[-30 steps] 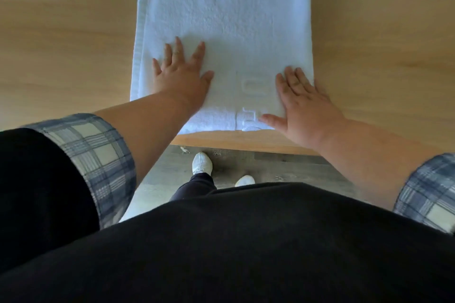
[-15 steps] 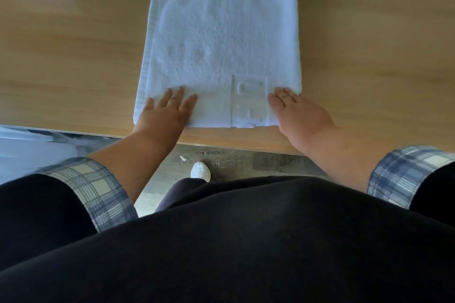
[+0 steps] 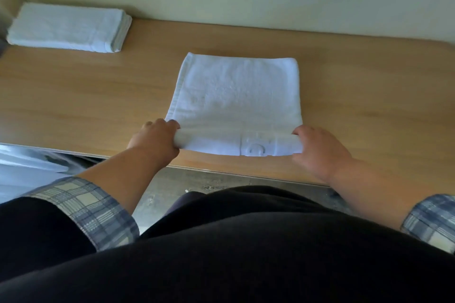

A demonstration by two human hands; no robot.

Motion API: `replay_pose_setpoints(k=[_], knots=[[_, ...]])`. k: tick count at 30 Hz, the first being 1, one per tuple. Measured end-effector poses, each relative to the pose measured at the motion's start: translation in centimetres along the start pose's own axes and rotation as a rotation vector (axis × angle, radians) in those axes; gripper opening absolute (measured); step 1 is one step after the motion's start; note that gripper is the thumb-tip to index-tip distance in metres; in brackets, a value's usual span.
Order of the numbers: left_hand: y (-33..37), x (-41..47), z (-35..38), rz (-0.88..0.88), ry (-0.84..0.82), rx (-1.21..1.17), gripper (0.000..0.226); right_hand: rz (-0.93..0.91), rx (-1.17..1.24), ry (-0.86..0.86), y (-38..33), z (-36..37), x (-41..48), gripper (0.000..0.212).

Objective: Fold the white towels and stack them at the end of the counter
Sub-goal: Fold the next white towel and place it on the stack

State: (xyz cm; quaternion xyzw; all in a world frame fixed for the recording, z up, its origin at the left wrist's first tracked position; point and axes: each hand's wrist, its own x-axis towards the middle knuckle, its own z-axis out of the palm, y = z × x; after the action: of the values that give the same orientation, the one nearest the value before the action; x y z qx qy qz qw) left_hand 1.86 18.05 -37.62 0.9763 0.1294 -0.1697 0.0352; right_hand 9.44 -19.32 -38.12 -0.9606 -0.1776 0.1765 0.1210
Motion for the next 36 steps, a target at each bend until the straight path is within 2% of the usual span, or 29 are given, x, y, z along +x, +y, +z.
replay_pose_setpoints(k=[3, 7, 9, 11, 14, 16, 19, 22, 26, 30, 33, 36], knots=[[-1.4, -0.2, -1.1, 0.006, -0.034, -0.193, 0.038, 0.054, 0.336, 0.076, 0.7, -1.2, -1.4, 0.039], [-3.5, -1.0, -2.5, -0.056, 0.024, -0.635, 0.036, 0.186, 0.763, 0.141, 1.6, -2.8, -2.5, 0.030], [-4.0, -0.9, -3.1, -0.098, 0.047, -0.791, 0.046, 0.209, 0.826, 0.163, 1.9, -3.5, -2.2, 0.027], [-3.9, 0.0, -3.5, -0.112, 0.015, -0.951, 0.053, 0.233, 0.881, 0.191, 1.7, -3.9, -1.3, 0.033], [-3.2, 2.1, -3.8, -0.140, -0.063, -1.110, 0.031, 0.299, 0.967, 0.250, 0.9, -4.1, 0.7, 0.038], [-2.7, 4.0, -4.0, -0.147, -0.051, -1.147, 0.037, 0.322, 0.996, 0.281, 0.4, -4.1, 2.4, 0.030], [-1.4, 7.0, -4.4, -0.181, 0.069, -1.195, 0.054, 0.372, 0.995, 0.363, -0.3, -4.7, 5.0, 0.023], [0.0, 10.3, -5.1, -0.253, 0.207, -1.066, 0.069, 0.434, 0.976, 0.396, -0.6, -5.8, 7.9, 0.024], [0.6, 14.9, -4.8, -0.273, 0.169, -0.940, 0.069, 0.514, 0.987, 0.350, -0.4, -6.2, 12.0, 0.024], [1.6, 18.5, -4.9, -0.316, 0.129, -0.818, 0.063, 0.617, 0.927, 0.324, 0.7, -5.3, 15.3, 0.037], [2.3, 20.5, -5.1, -0.296, 0.104, -0.736, 0.063, 0.625, 0.874, 0.306, 0.8, -4.3, 16.5, 0.028], [2.8, 21.8, -4.7, -0.300, 0.071, -0.677, 0.063, 0.651, 0.833, 0.322, 0.7, -3.5, 17.2, 0.028]])
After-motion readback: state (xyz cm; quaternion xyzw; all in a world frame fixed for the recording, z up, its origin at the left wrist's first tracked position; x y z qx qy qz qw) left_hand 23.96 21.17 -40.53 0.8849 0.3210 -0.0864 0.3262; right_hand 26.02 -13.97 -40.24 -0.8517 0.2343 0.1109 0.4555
